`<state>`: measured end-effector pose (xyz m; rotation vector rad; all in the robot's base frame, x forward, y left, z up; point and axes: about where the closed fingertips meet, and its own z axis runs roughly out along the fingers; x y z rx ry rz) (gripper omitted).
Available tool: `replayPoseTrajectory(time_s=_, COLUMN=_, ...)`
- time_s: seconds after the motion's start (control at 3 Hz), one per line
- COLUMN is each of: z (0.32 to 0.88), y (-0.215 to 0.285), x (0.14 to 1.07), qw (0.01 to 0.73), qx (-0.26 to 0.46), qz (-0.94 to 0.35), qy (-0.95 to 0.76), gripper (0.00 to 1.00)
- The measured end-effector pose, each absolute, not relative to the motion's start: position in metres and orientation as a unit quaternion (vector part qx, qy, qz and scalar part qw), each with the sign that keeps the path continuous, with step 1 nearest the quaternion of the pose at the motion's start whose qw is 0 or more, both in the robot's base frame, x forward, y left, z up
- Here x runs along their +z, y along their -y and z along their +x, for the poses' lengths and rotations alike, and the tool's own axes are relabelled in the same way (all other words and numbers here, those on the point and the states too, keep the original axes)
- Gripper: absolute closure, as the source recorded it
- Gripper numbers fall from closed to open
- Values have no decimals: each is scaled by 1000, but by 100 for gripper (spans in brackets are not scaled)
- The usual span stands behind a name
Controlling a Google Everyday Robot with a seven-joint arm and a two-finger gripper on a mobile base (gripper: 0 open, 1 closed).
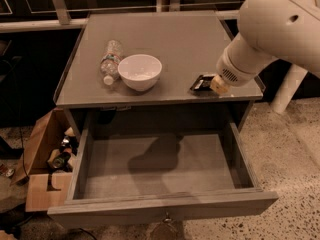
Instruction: Pick rxbar chocolate from top drawer and place on counter
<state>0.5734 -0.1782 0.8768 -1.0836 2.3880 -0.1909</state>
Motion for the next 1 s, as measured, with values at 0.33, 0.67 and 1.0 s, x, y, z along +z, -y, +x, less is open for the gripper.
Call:
replayPoseTrajectory(time_s=0.33, z=602, y=184, x=883, qw=254, qx=-89, qz=-388, qy=-882, gripper=100)
replayPoseTrajectory(time_s=0.67, z=621, y=191, x=875, qw=250, qx=-83, qz=-379, qy=-887, gripper=100)
replayPoseTrajectory(time_s=1.0, z=632, y=195, x=857, qw=248, qx=-60, qz=-375, qy=-891, gripper=100)
